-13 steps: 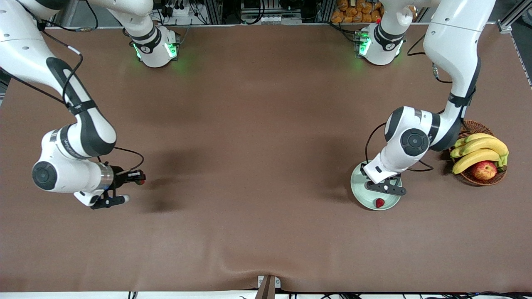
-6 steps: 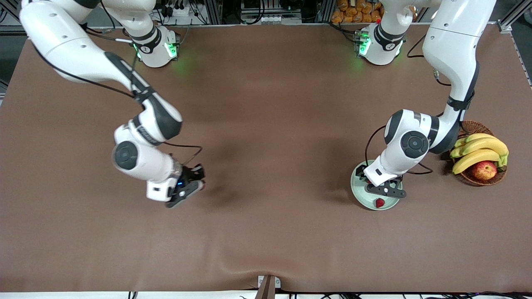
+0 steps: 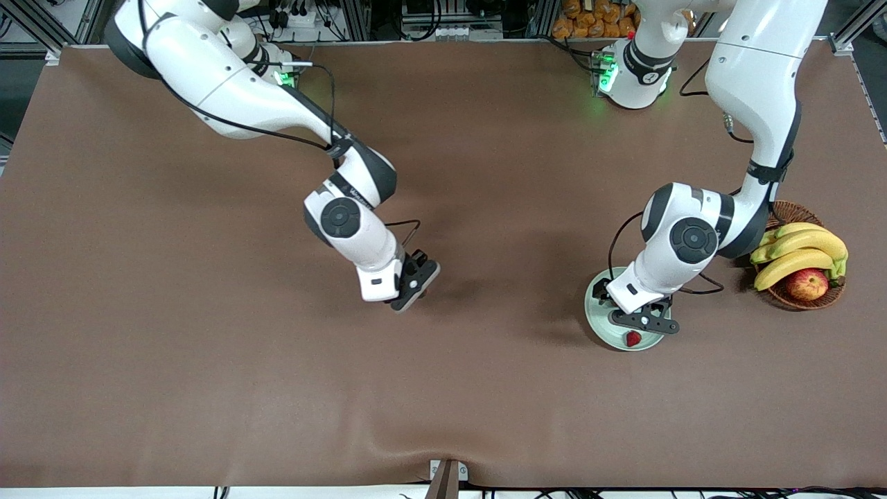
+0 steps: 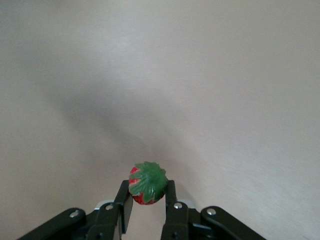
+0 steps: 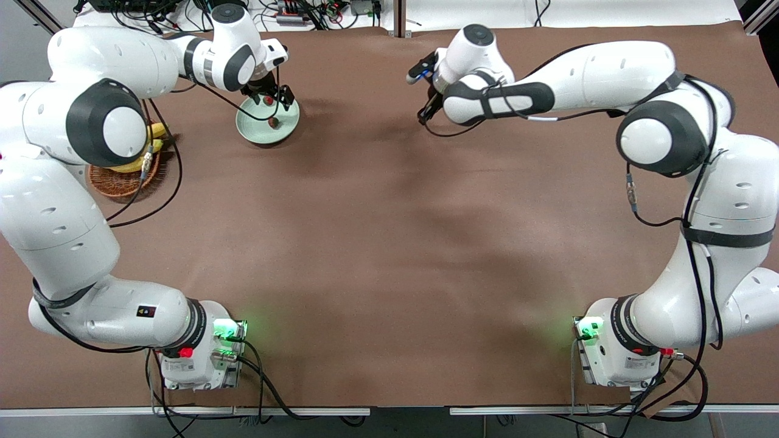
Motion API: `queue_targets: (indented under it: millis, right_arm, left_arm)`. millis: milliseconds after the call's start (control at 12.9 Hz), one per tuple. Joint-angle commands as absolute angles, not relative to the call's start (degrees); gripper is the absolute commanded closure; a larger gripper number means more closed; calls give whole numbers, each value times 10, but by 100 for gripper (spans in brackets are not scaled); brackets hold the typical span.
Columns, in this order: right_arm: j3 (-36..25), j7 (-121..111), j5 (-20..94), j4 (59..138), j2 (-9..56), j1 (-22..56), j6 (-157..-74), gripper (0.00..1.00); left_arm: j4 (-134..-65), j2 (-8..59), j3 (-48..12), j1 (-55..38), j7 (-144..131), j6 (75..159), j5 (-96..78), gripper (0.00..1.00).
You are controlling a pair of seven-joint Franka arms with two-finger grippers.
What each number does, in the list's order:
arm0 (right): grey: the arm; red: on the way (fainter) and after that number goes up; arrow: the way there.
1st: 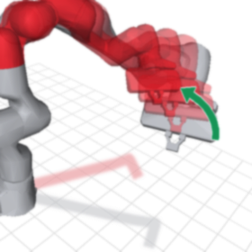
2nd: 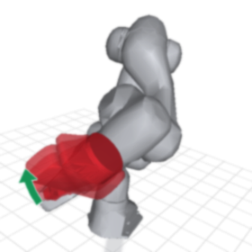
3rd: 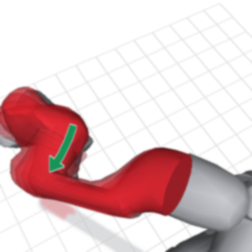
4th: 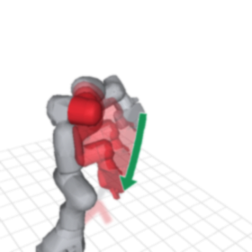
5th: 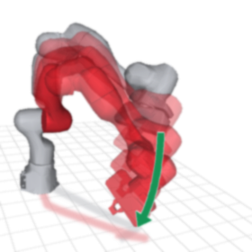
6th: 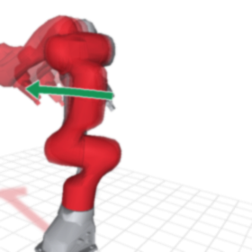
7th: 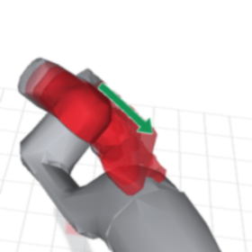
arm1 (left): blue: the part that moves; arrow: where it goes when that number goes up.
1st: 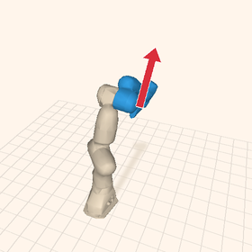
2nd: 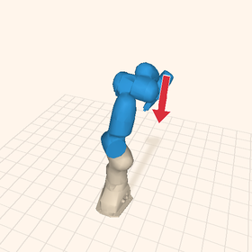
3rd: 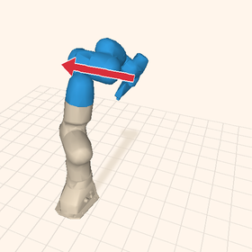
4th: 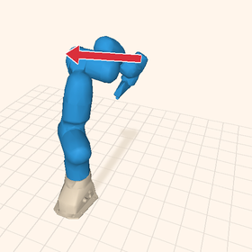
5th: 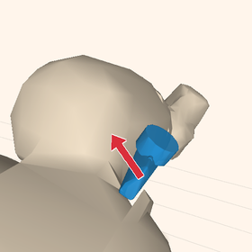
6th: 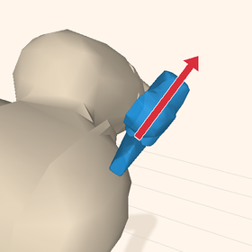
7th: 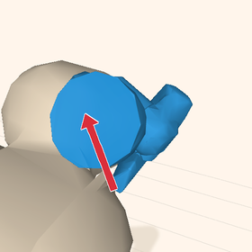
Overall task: Collect all strawberries into plate
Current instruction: 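Grasp the last red strawberry with the right gripper, then set the strawberry at mid-table and open the right gripper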
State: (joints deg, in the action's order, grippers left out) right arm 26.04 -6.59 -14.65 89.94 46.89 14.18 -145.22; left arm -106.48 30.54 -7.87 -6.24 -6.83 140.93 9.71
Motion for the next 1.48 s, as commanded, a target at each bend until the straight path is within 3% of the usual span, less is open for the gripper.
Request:
queue_targets:
  millis: [0,78,311,777,1010,1398]
  right_arm:
    - [245,-69,-154,861,498,168,-1452,90]
    - [238,-69,-154,856,500,177,-1451,83]
    - [224,-69,-155,854,506,194,-1465,0]
    - [224,-68,-149,860,476,138,-1461,0]
    - [227,-67,-149,858,431,97,-1405,0]
    - [224,-68,-149,916,372,25,-1407,0]
  left_arm:
    - [-1067,290,-83,-66,-81,1403,107,0]
    - [-1068,287,-83,-70,-85,1399,105,0]
    - [-1065,287,-93,-79,-106,1397,105,0]
    - [-1044,296,-100,-136,-201,1396,104,0]
    - [-984,343,-100,-178,-263,1396,105,0]
    - [-886,407,-98,-229,-347,1395,106,0]
